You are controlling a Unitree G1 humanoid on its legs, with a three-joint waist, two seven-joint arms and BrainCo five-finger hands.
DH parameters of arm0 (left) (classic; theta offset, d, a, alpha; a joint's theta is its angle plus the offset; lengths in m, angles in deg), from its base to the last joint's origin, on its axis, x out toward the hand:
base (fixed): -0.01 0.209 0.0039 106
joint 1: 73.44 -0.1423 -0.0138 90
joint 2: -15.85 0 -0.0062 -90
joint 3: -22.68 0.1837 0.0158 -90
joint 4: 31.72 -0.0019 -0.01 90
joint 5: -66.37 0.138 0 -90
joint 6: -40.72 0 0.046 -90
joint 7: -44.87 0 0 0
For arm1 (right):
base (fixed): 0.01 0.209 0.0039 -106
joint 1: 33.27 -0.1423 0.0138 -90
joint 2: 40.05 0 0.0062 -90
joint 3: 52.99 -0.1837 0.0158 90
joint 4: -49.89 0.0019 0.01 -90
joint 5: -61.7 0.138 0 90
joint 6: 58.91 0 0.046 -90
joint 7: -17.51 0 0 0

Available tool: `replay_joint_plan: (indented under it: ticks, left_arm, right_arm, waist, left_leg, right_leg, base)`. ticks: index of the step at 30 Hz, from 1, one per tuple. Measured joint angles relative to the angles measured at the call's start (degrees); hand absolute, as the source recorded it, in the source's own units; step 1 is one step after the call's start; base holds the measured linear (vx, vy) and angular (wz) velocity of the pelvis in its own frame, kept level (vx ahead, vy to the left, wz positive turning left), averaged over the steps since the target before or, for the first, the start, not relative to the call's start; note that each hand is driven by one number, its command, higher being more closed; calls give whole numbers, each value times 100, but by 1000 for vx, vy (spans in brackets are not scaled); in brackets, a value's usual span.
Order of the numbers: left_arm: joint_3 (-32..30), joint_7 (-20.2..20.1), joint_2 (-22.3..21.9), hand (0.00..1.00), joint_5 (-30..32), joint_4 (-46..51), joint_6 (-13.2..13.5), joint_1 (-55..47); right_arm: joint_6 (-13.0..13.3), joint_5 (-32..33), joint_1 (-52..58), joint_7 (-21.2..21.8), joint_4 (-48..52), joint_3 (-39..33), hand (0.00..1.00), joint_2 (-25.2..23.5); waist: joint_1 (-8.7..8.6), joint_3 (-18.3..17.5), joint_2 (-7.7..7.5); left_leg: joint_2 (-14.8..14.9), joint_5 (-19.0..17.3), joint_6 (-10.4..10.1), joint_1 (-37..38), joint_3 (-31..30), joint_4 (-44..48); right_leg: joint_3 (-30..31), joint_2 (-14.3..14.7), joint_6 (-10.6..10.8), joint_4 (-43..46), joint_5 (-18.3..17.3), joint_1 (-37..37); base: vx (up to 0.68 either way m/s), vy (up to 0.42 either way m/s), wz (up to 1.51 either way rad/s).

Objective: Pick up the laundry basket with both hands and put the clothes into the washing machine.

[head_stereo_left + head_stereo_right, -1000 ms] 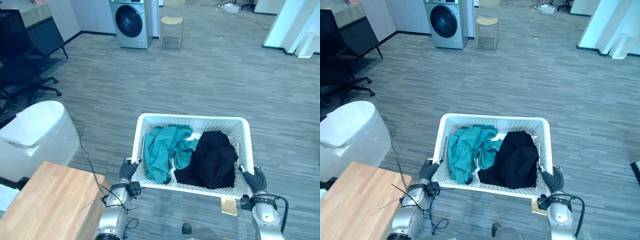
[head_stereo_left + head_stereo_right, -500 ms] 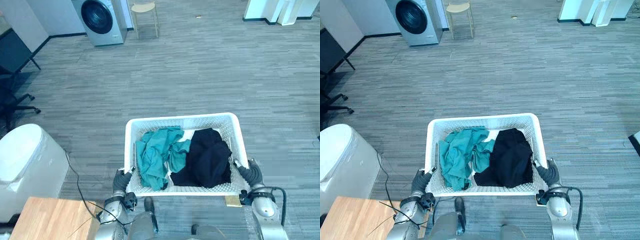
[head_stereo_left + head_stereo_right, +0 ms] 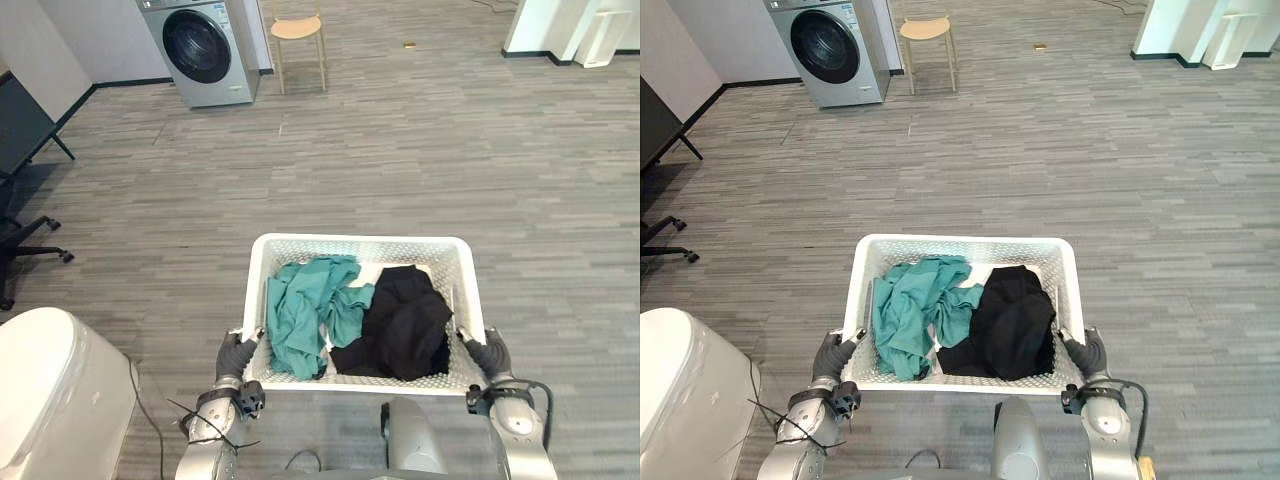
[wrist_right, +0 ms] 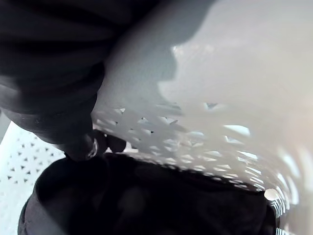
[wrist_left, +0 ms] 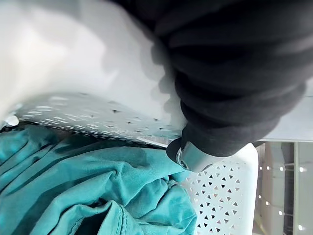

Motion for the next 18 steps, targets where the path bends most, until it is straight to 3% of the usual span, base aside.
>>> replay_joint_plan:
  ticks: [1,2,4,5,6,7,8,10,11,12,13,14,15,16,17,18]
  left_arm:
    - [48,-5,28,100,8,45,1,62]
    - [137,-2,-52,100,13,42,-1,106]
    - [234,-2,-89,100,24,66,-6,158]
    - [226,-13,-127,100,24,62,-14,171]
    - [210,-36,-215,100,21,83,-2,110]
    - [184,-43,-257,100,13,129,8,34]
    - [180,-59,-296,100,8,279,28,-119]
    - [171,-147,-360,100,9,347,96,-237]
    - [135,-157,-355,100,9,341,101,-283]
    - [80,-156,-374,100,-3,341,115,-337]
    - [51,-158,-381,100,-17,341,122,-342]
    - [0,-157,-409,100,-44,339,134,-348]
    - [-4,-150,-432,100,-57,325,140,-347]
    - [5,-143,-498,100,-56,310,134,-336]
    - [9,-136,-528,100,-54,277,122,-337]
    - [13,-93,-554,100,-25,89,106,-315]
  right_arm:
    - [-7,38,116,-22,171,-10,100,-13]
    - [-11,115,164,-37,240,-88,100,16]
    - [-41,168,245,-44,395,-115,100,124]
    - [-86,188,422,-37,662,-139,100,186]
    - [-111,224,572,-37,925,-144,100,244]
    - [-112,250,623,-31,1049,-127,100,282]
    - [-109,317,697,-32,1216,-111,100,335]
    - [-111,382,732,-42,1231,-115,100,360]
    - [-122,382,742,-42,1231,-53,100,380]
    - [-126,381,715,-51,1231,36,100,461]
    - [-128,380,688,-61,1230,84,100,519]
    - [-126,379,564,-66,1177,147,100,634]
    - [-110,375,402,-71,1006,166,100,725]
    - [-77,376,148,-67,654,160,100,863]
    - [-75,376,23,-50,456,161,100,885]
    - [-73,356,-134,-1,57,162,100,846]
  waist:
    - [3,-63,53]
    - [-139,-104,189]
    - [-145,-103,217]
    - [-219,-99,253]
    - [-255,-67,325]
    - [-246,-59,344]
    - [-126,-32,364]
    - [72,-34,483]
    - [232,-32,473]
    - [359,-37,453]
    - [397,-42,438]
    - [437,-55,415]
    - [460,-72,410]
    - [481,-163,441]
    - [497,-197,389]
    - [482,-352,139]
  left_leg:
    - [103,-198,-141,106,32,8]
    - [286,-271,-235,256,-53,105]
    - [418,-255,-261,142,-42,968]
    - [589,-31,-539,-208,-54,2268]
    - [775,846,-760,-702,-64,3685]
    - [883,1612,-857,-972,-50,4304]
    - [1110,2255,-1041,-1554,-58,5642]
    - [1367,1918,-904,-2442,-98,6855]
    - [1518,1500,-585,-2824,204,6652]
    - [1666,1149,-492,-3112,613,5857]
    - [1694,1047,-469,-3225,800,5224]
    - [1620,1013,-494,-3293,1033,3682]
    - [1472,1122,-642,-3263,1012,2177]
    - [1340,1549,-983,-3331,802,1036]
    - [1216,1786,-1089,-3361,734,1064]
    - [790,2132,-640,-3327,630,1159]
  right_leg:
    - [-76,218,-128,-1132,647,63]
    - [-43,361,-415,-954,833,159]
    - [-125,336,-558,-524,372,253]
    - [-268,304,-662,-313,63,535]
    - [-342,390,-701,-341,-203,998]
    - [-321,450,-724,-444,-336,1268]
    - [-204,629,-714,-750,-613,1785]
    - [-56,800,-714,-1170,-765,2507]
    - [113,763,-673,-1506,-825,2946]
    - [299,669,-638,-1840,-887,3332]
    - [351,595,-563,-1978,-920,3486]
    - [467,458,-467,-2125,-1052,3705]
    - [562,356,-379,-2203,-1144,3835]
    - [677,269,-261,-2363,-1282,3982]
    - [766,164,-160,-2440,-1299,4090]
    - [934,-193,15,-2494,-1287,4232]
  base:
    - [745,-73,33]
    - [769,-86,27]
    - [545,-98,17]
    - [682,-164,27]
    - [818,-188,21]
    - [814,-160,-18]
    - [668,-106,-48]
    - [555,-25,-61]
    - [696,26,-70]
    - [695,41,-65]
    - [608,83,-59]
    - [495,99,-48]
    - [633,178,-59]
    - [678,258,-55]
    - [876,345,-54]
    - [789,311,-15]
